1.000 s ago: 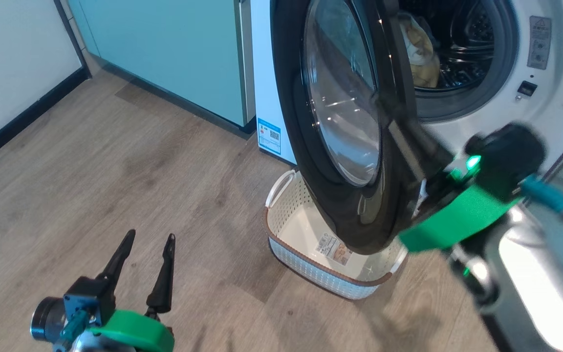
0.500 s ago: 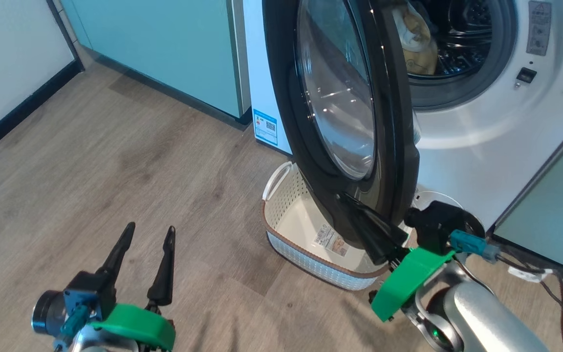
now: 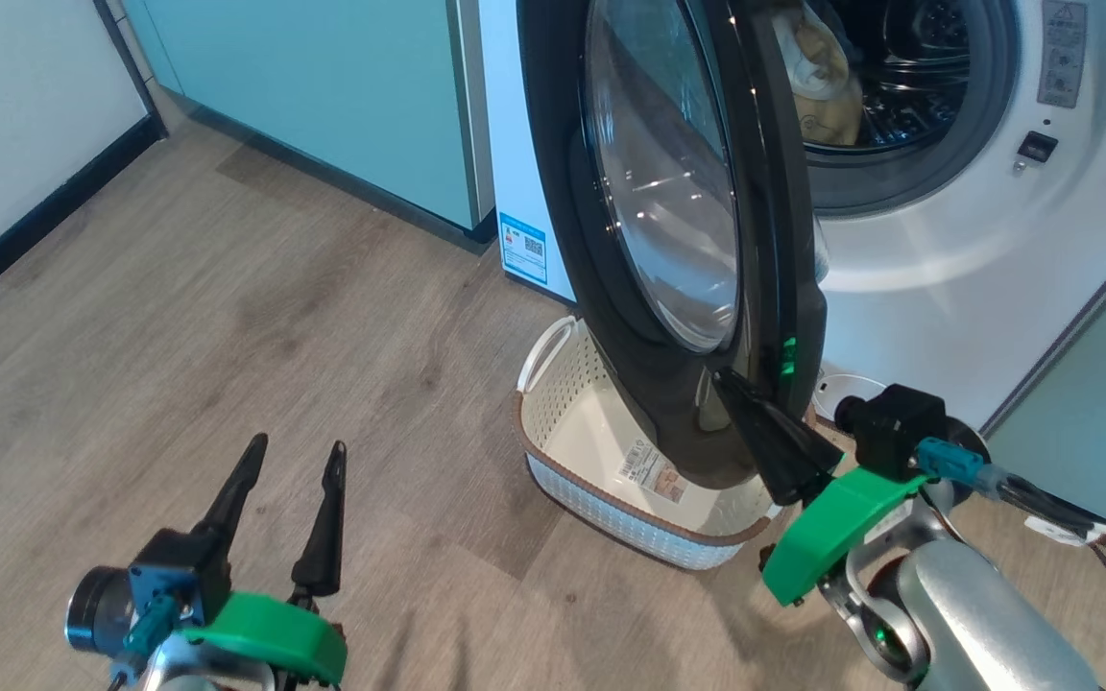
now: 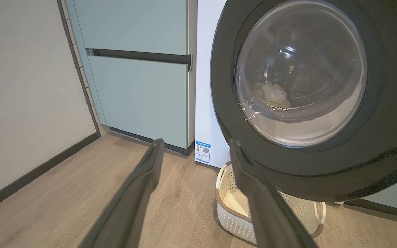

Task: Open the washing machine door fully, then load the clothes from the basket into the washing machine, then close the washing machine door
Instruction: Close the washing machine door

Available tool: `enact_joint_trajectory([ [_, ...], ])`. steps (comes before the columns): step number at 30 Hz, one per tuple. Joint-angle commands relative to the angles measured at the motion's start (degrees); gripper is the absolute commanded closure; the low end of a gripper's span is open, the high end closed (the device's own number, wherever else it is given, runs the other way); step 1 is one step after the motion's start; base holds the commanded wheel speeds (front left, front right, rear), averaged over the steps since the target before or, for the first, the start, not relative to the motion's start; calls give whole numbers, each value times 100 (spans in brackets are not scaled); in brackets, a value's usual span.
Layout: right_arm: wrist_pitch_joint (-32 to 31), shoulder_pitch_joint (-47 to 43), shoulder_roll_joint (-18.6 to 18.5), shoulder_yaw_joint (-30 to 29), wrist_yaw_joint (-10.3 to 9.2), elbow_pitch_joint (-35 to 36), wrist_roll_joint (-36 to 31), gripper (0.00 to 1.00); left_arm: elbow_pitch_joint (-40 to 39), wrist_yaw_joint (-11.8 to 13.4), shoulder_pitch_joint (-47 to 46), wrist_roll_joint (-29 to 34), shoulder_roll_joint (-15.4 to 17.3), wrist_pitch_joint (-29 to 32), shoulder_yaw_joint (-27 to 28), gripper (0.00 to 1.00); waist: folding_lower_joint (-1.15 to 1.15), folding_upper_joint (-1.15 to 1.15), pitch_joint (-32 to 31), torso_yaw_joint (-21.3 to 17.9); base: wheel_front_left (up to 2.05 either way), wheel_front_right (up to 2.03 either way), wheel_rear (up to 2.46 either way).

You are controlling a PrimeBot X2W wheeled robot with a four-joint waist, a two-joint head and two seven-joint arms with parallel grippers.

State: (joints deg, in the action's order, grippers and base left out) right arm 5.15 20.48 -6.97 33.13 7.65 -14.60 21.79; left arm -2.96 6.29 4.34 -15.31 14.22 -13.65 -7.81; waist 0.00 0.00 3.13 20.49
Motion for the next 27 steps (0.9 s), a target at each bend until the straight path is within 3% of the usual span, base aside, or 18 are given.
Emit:
enact_joint_trajectory([
  [1,106,259,43,-14,-16,114,26,100,-162,36,-327,-56,71,-42,184,0,0,0,-7,0,0,0,0],
  [15,147,318,14,-275,-16,-66,-16,100,-220,64,-300,-77,109,-62,162,0,0,0,28,-12,0,0,0],
  [27,3,613,-246,-830,-16,-72,-206,100,-252,46,-485,-80,3,-102,82,0,0,0,378,-60,0,0,0],
])
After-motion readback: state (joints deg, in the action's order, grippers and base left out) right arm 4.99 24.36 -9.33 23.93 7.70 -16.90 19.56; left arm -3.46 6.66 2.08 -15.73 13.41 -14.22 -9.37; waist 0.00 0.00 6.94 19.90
